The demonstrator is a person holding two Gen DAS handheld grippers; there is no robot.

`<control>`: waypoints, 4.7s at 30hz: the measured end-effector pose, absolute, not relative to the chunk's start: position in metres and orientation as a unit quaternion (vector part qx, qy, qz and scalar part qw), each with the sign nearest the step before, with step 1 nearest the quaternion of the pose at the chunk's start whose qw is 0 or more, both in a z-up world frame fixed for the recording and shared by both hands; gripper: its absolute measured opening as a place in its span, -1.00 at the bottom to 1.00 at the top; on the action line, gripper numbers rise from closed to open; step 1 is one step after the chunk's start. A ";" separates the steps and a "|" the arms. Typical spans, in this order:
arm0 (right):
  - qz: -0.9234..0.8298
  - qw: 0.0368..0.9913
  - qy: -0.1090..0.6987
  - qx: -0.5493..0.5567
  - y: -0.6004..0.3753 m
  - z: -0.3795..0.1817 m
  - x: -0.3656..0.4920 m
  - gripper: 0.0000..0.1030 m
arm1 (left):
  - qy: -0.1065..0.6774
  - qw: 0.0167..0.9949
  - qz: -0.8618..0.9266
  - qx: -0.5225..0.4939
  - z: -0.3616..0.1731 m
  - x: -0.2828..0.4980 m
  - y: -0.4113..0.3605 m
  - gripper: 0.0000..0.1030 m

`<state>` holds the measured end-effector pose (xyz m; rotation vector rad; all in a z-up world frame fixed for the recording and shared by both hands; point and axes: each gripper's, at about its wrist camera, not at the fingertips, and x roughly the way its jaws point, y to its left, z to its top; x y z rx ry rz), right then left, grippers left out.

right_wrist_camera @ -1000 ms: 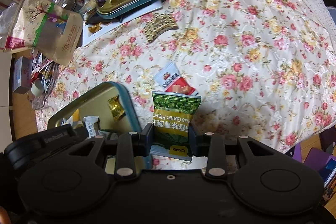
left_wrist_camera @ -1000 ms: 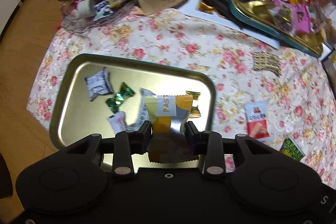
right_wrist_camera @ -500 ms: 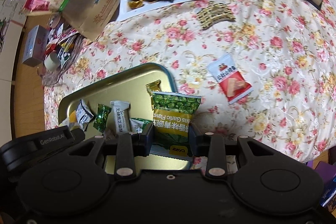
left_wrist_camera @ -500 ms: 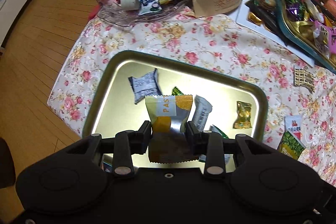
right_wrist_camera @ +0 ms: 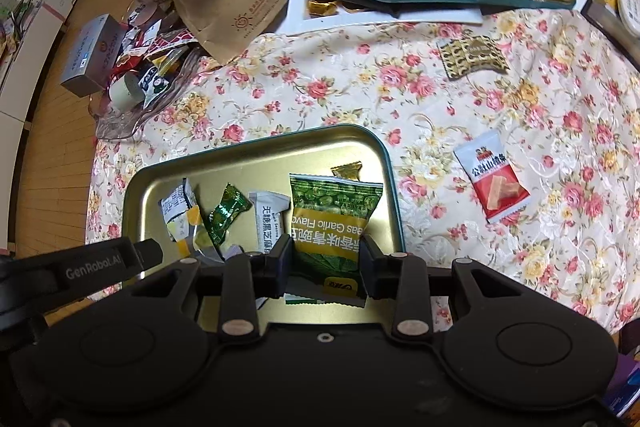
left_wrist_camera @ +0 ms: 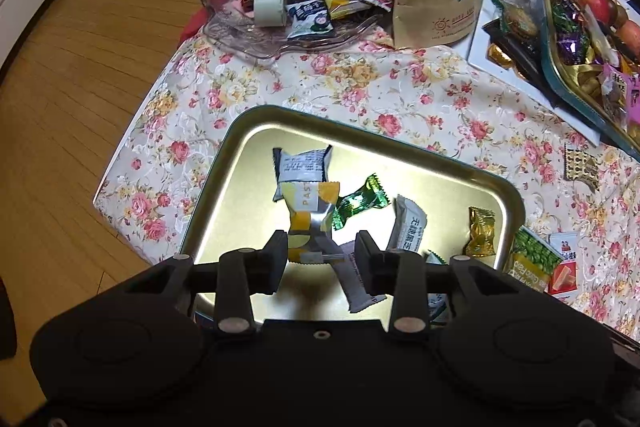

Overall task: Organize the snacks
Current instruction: 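Open both grippers over the gold tray to drop both packets, then move the right gripper to the red-white packet and grasp it, then grasp the gold-brown patterned candy with the left gripper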

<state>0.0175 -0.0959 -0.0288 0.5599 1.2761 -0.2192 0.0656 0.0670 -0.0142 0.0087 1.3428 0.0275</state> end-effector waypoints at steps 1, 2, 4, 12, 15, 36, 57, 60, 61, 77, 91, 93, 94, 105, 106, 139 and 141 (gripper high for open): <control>-0.097 0.762 0.586 0.257 -0.094 -0.028 0.018 -0.27 | 0.624 0.781 0.016 0.002 -0.015 0.066 0.068 -0.11; -0.094 0.762 0.586 0.259 -0.093 -0.028 0.018 -0.27 | 0.626 0.780 0.019 0.001 -0.016 0.067 0.070 -0.11; -0.087 0.762 0.587 0.261 -0.092 -0.029 0.019 -0.27 | 0.630 0.776 0.021 0.006 -0.017 0.068 0.070 -0.12; -0.077 0.770 0.577 0.261 -0.091 -0.026 0.018 -0.22 | 0.631 0.775 0.013 0.008 -0.015 0.066 0.066 -0.12; -0.078 0.780 0.558 0.274 -0.093 -0.018 0.016 0.11 | 0.638 0.770 0.015 0.000 -0.018 0.068 0.068 -0.12; -0.125 0.727 0.611 0.285 -0.109 -0.042 0.014 0.11 | 0.653 0.757 -0.004 0.012 -0.023 0.064 0.049 -0.12; -0.164 0.699 0.616 0.325 -0.167 -0.049 -0.014 0.11 | 0.669 0.738 -0.070 0.053 -0.028 0.048 -0.020 -0.12; -0.179 0.693 0.607 0.345 -0.187 -0.048 -0.021 0.11 | 0.665 0.740 -0.080 0.059 -0.024 0.046 -0.032 -0.12; -0.185 0.690 0.604 0.352 -0.194 -0.048 -0.024 0.11 | 0.664 0.741 -0.083 0.060 -0.024 0.045 -0.035 -0.12; -0.230 0.676 0.604 0.354 -0.234 -0.066 -0.029 0.10 | 0.659 0.742 -0.104 0.060 -0.019 0.049 -0.062 -0.12; -0.206 0.703 0.622 0.277 -0.220 -0.097 -0.001 0.10 | 0.656 0.746 -0.106 0.047 -0.017 0.062 -0.073 -0.13; -0.203 0.708 0.624 0.262 -0.218 -0.103 0.003 0.10 | 0.657 0.745 -0.107 0.045 -0.018 0.064 -0.076 -0.12; -0.201 0.709 0.626 0.255 -0.217 -0.106 0.005 0.10 | 0.658 0.744 -0.108 0.044 -0.018 0.065 -0.077 -0.13; -0.189 0.708 0.648 0.207 -0.203 -0.137 0.016 0.10 | 0.664 0.740 -0.106 0.040 -0.023 0.072 -0.084 -0.13; -0.191 0.708 0.649 0.203 -0.203 -0.139 0.016 0.10 | 0.664 0.739 -0.104 0.041 -0.024 0.073 -0.084 -0.14; -0.205 0.695 0.554 0.410 -0.310 -0.034 -0.042 -0.13 | 0.567 0.790 -0.187 0.138 -0.052 0.053 -0.166 -0.15; -0.193 0.701 0.549 0.412 -0.313 -0.025 -0.047 -0.13 | 0.561 0.788 -0.198 0.158 -0.056 0.050 -0.172 -0.15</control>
